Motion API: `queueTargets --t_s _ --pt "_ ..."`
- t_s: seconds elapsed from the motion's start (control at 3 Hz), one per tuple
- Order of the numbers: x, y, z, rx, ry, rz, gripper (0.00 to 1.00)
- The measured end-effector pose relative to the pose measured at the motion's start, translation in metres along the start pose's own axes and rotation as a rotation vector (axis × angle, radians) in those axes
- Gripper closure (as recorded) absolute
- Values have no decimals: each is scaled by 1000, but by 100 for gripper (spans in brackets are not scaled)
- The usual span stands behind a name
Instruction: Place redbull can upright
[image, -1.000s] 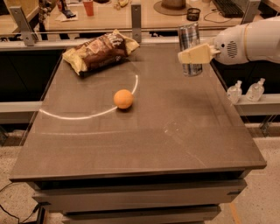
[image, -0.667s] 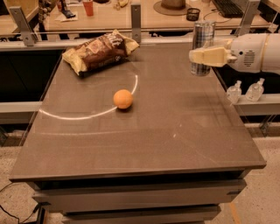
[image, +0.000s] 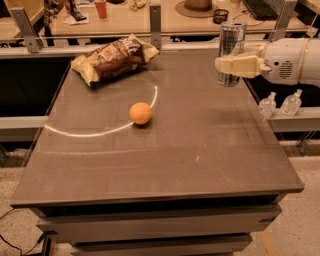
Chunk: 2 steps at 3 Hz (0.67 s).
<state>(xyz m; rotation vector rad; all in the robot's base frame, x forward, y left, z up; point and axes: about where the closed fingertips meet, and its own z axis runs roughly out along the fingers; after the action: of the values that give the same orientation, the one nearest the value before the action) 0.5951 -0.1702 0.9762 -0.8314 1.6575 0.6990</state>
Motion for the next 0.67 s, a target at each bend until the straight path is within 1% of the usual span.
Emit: queueTargets --t_s 0.33,0.67 --pt "15 9 2 -17 23 12 100" --pt "40 24 -1 -97 -22 28 100"
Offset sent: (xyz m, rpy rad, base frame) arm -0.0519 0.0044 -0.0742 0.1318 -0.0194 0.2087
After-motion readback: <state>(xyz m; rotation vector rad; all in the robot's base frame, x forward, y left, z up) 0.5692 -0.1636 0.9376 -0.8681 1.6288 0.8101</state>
